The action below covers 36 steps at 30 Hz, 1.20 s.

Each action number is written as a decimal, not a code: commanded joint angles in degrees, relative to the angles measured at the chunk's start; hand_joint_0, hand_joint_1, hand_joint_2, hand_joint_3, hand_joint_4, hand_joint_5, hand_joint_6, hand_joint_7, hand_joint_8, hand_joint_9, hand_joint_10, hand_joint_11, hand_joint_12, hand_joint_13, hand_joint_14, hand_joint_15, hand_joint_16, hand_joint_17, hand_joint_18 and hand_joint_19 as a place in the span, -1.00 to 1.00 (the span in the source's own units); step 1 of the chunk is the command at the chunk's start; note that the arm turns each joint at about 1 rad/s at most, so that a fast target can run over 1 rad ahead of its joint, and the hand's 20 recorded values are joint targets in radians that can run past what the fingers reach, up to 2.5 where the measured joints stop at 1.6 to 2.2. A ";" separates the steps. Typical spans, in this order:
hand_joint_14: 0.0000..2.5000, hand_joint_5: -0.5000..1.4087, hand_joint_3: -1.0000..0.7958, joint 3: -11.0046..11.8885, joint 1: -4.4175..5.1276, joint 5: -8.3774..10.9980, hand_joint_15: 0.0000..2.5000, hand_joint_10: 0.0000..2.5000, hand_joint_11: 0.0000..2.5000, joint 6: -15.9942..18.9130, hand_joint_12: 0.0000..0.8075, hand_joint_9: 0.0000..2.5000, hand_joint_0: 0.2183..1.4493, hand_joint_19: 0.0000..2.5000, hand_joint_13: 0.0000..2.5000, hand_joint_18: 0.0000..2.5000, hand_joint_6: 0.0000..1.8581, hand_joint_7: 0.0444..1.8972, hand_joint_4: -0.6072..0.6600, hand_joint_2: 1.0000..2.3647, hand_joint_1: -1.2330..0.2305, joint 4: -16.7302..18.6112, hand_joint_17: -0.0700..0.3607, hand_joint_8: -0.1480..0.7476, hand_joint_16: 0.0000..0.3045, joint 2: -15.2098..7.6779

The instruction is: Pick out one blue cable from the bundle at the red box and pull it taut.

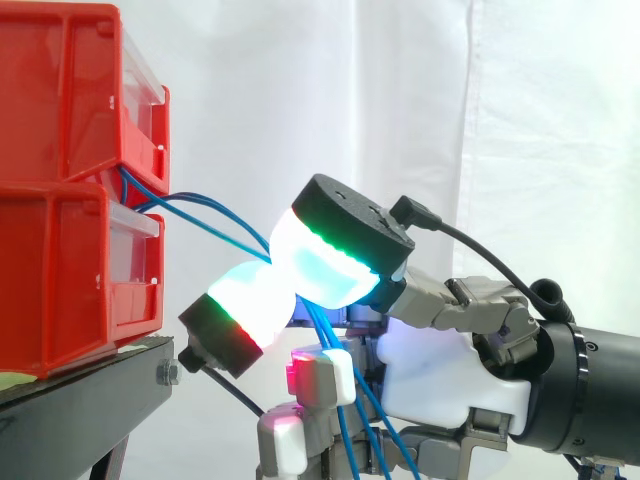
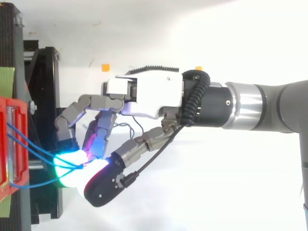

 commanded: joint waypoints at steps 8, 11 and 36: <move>-0.98 -0.60 -0.44 -0.01 0.06 -0.32 -0.56 -0.98 -0.43 -4.84 -0.15 0.04 -0.19 -0.61 -0.08 -0.27 0.00 0.09 -0.21 -1.00 -0.50 -7.24 -0.23 0.00 -0.72 1.52; -0.98 -0.60 -0.44 -0.01 -0.02 -0.58 -0.55 -0.98 -0.43 -4.84 -0.15 0.03 -0.24 -0.61 -0.08 -0.27 0.00 0.04 -0.17 -1.00 -0.50 -8.65 -0.23 -0.01 -0.72 2.05; -0.99 -0.60 -0.44 -0.01 -0.37 -1.55 -0.55 -0.98 -0.45 -5.02 -0.10 0.10 -0.54 -0.56 -0.05 -0.22 -0.07 -0.13 0.04 -1.00 0.13 -15.59 -0.15 0.01 -0.67 4.68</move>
